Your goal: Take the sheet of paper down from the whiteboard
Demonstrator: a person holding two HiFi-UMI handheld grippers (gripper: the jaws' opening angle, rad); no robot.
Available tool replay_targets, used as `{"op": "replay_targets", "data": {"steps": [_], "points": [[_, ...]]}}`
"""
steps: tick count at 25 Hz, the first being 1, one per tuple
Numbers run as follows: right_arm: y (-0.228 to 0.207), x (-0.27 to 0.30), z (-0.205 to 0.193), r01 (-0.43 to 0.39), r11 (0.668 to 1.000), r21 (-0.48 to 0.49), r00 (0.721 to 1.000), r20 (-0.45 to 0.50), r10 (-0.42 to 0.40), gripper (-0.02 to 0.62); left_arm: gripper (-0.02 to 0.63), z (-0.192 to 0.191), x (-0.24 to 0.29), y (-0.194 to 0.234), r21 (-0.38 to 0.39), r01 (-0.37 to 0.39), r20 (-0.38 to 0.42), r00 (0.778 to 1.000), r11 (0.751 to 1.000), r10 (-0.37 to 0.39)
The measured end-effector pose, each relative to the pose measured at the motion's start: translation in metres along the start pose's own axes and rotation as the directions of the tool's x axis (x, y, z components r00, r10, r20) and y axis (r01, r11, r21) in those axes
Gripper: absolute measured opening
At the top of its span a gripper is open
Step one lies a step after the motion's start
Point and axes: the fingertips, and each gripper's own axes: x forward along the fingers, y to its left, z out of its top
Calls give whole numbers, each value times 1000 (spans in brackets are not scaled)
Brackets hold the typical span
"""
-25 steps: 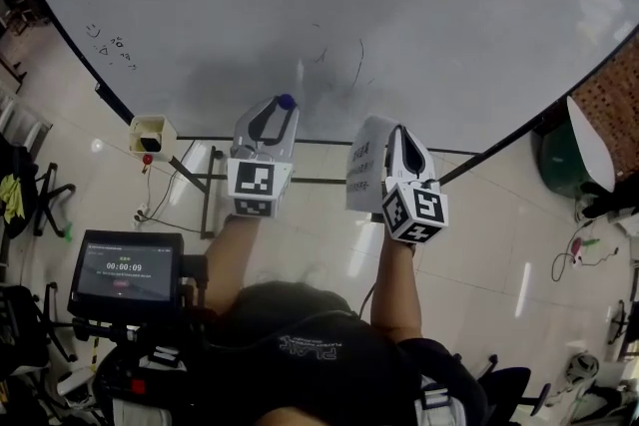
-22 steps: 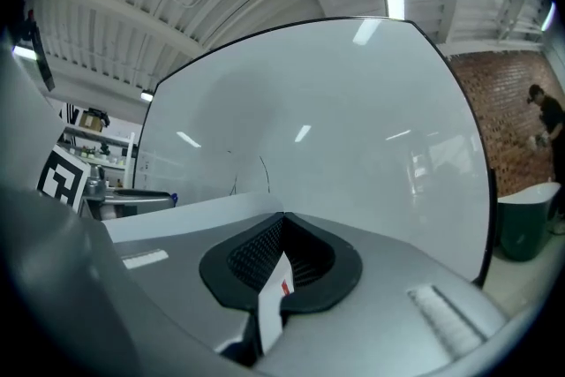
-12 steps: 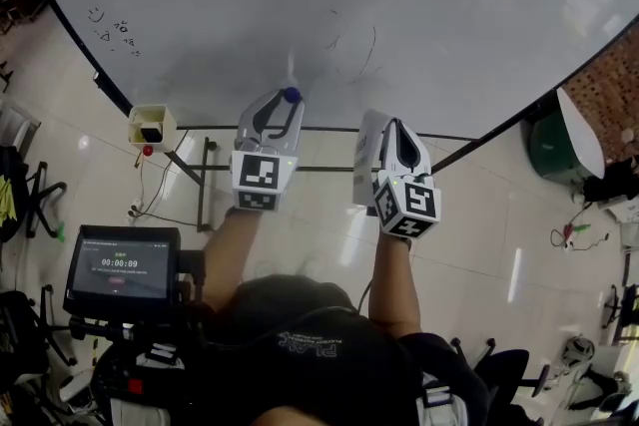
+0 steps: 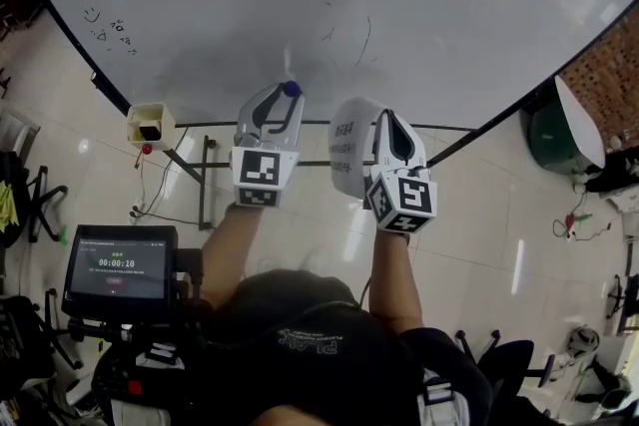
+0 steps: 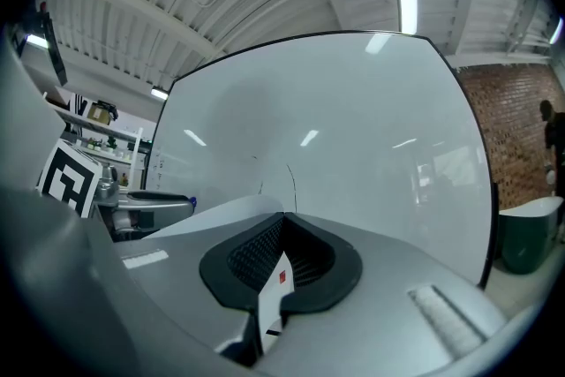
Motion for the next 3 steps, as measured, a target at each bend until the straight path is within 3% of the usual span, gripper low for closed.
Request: {"op": "replay_targets", "data": {"steps": [3], "points": [[1, 0, 0, -1, 1000, -6, 1000, -2, 1, 14, 123, 0, -1, -2, -4, 1, 1, 1000, 1000, -1]]}}
